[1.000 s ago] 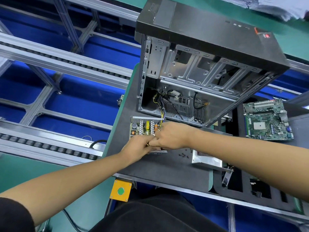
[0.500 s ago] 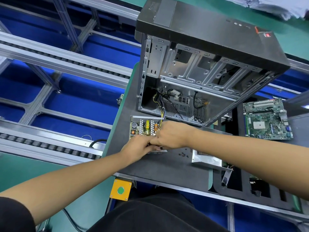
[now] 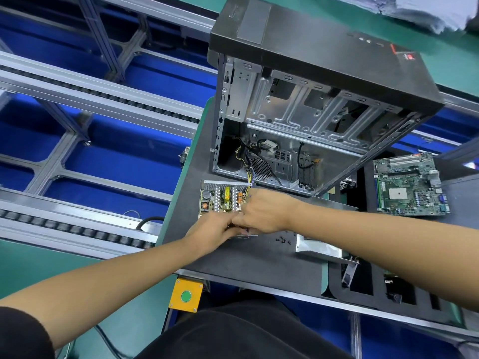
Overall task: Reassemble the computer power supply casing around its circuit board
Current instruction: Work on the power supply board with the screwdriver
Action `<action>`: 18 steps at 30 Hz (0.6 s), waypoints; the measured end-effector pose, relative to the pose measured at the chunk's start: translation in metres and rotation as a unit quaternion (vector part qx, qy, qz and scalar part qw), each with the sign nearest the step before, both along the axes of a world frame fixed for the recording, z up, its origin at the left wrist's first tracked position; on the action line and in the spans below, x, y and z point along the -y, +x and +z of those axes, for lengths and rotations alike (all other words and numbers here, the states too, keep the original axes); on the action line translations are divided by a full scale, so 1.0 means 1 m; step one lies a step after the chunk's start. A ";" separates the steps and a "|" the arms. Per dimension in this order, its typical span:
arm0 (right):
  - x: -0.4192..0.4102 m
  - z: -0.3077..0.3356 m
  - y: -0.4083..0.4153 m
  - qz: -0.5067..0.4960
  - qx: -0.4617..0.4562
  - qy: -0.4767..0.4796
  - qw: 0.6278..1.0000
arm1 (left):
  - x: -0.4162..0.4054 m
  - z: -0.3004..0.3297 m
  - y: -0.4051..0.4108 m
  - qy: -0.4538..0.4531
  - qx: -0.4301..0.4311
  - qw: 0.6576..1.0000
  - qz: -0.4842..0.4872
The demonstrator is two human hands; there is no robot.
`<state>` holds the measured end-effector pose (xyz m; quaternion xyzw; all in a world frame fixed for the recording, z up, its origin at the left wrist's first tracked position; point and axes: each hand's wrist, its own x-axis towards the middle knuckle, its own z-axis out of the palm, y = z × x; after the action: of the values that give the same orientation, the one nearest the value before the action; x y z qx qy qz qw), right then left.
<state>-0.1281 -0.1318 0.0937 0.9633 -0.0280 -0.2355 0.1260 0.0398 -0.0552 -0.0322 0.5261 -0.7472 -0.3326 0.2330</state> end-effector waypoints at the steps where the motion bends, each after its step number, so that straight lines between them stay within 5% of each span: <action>1: -0.001 -0.002 0.000 -0.041 0.007 0.004 0.999 | -0.001 0.000 0.000 -0.014 0.018 1.000 0.005; 6: -0.019 -0.011 0.006 -0.305 -0.037 0.034 0.951 | -0.003 -0.001 -0.001 -0.024 0.031 0.999 0.018; 8: -0.016 -0.005 0.004 -0.272 -0.013 0.022 0.962 | -0.001 -0.002 -0.001 -0.020 0.031 0.999 0.014; 13: 0.005 0.005 -0.002 0.018 -0.017 -0.023 0.999 | 0.001 -0.003 0.000 -0.012 0.050 0.999 -0.010; 18: -0.016 -0.009 -0.001 -0.189 -0.003 0.007 0.982 | 0.000 0.001 0.000 0.018 0.021 1.000 -0.005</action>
<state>-0.1293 -0.1155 0.0848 0.9406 -0.2076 -0.2586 0.0730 0.0401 -0.0552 -0.0310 0.5336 -0.7484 -0.3356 0.2062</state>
